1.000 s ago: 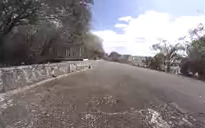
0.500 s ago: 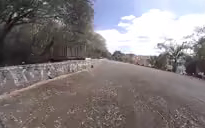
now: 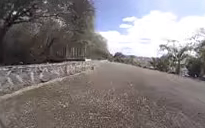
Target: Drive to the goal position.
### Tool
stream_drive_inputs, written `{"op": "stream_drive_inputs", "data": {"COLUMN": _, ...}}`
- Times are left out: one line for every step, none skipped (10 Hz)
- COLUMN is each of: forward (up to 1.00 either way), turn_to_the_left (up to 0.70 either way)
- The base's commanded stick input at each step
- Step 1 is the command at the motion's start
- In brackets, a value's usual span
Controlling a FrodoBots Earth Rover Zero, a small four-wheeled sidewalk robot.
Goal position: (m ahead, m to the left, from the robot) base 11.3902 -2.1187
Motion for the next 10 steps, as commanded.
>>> {"op": "stream_drive_inputs", "data": {"forward": 0.85, "turn_to_the_left": 0.01}}
{"op": "stream_drive_inputs", "data": {"forward": 0.85, "turn_to_the_left": 0.01}}
{"op": "stream_drive_inputs", "data": {"forward": 0.85, "turn_to_the_left": 0.01}}
{"op": "stream_drive_inputs", "data": {"forward": 0.85, "turn_to_the_left": 0.01}}
{"op": "stream_drive_inputs", "data": {"forward": 0.85, "turn_to_the_left": -0.01}}
{"op": "stream_drive_inputs", "data": {"forward": 0.85, "turn_to_the_left": -0.08}}
{"op": "stream_drive_inputs", "data": {"forward": 0.85, "turn_to_the_left": -0.16}}
{"op": "stream_drive_inputs", "data": {"forward": 0.85, "turn_to_the_left": 0.01}}
{"op": "stream_drive_inputs", "data": {"forward": 0.85, "turn_to_the_left": 0.01}}
{"op": "stream_drive_inputs", "data": {"forward": 0.85, "turn_to_the_left": 0.01}}
